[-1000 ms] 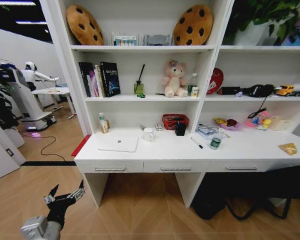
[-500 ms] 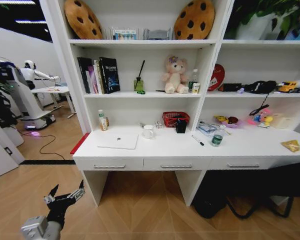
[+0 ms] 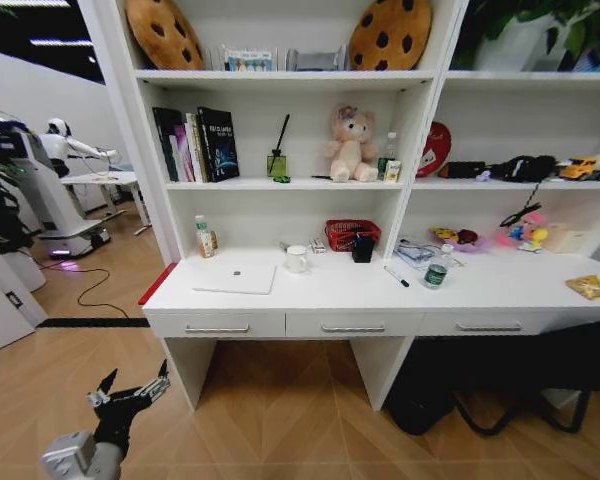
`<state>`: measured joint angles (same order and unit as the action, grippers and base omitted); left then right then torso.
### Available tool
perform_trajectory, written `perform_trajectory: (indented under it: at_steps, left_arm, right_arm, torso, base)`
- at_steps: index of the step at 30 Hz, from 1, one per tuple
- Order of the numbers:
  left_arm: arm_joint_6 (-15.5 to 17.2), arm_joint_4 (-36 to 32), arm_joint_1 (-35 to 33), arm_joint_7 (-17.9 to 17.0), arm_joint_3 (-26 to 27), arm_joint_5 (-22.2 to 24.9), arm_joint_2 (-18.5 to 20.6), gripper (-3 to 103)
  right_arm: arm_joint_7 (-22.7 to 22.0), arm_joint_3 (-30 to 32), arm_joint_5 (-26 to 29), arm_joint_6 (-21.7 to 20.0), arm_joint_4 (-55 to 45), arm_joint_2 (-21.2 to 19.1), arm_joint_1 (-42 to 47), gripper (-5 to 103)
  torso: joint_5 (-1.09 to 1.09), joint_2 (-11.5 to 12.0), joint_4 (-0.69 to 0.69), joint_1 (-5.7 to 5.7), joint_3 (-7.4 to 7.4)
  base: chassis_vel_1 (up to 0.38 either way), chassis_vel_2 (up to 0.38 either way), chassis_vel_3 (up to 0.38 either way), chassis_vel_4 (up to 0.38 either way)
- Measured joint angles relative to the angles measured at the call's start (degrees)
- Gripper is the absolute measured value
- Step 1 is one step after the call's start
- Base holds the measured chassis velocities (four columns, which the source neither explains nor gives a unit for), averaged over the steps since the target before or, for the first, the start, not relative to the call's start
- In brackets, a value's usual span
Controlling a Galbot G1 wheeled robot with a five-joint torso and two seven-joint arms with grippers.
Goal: Organize the objects on the table.
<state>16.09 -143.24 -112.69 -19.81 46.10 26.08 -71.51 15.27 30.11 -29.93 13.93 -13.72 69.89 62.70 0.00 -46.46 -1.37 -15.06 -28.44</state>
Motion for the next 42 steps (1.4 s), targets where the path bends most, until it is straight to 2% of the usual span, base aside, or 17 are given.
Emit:
perform_trajectory:
  at_steps: [3,14,21,34,35,39,41,42]
  left_arm:
    - [0.0,0.0,0.0,0.0,0.0,0.0,0.0,100]
    - [0.0,0.0,0.0,0.0,0.0,0.0,0.0,100]
    - [0.0,0.0,0.0,0.0,0.0,0.0,0.0,100]
    - [0.0,0.0,0.0,0.0,0.0,0.0,0.0,100]
    - [0.0,0.0,0.0,0.0,0.0,0.0,0.0,100]
    - [0.0,0.0,0.0,0.0,0.0,0.0,0.0,100]
    - [0.0,0.0,0.0,0.0,0.0,0.0,0.0,100]
    - [0.0,0.0,0.0,0.0,0.0,0.0,0.0,100]
  right_arm:
    - [0.6,0.0,0.2,0.3,0.0,-0.1,-0.1,100]
    - [1.3,-0.7,1.0,1.3,-0.2,2.4,-0.4,100]
    - [0.6,-1.0,-1.3,-0.9,1.7,2.1,-1.9,100]
    - [0.4,-1.2,-1.1,-3.6,2.9,2.8,-3.4,100]
    - [0.4,-1.2,-1.1,-4.0,2.9,2.9,-3.5,103]
    - [0.8,-1.2,-0.8,-5.0,3.0,3.1,-3.8,96]
    - [1.2,-1.2,-0.6,-5.8,3.4,3.2,-4.1,87]
    - [1.2,-1.2,-0.6,-5.8,3.4,3.2,-4.1,87]
  torso:
    - [0.0,1.2,0.0,0.56,0.67]
    - [0.0,3.1,0.0,1.35,1.78]
    - [-0.01,5.2,0.0,2.27,2.91]
    - [0.0,8.3,0.0,3.5,4.73]
    - [0.0,8.5,0.0,3.63,4.9]
    - [0.0,9.5,0.0,4.0,5.44]
    - [0.0,10.2,0.0,4.28,5.88]
    - [0.0,10.2,0.0,4.28,5.88]
  base:
    - [-0.071,-0.088,0.1,0.076]
    - [-0.02,-0.032,0.031,0.021]
    - [0.0,0.0,0.0,0.0]
    - [0.0,0.0,0.0,0.0]
    - [0.0,0.0,0.0,0.0]
    - [0.0,0.0,0.0,0.0]
    - [0.0,0.0,0.0,0.0]
    - [0.0,0.0,0.0,0.0]
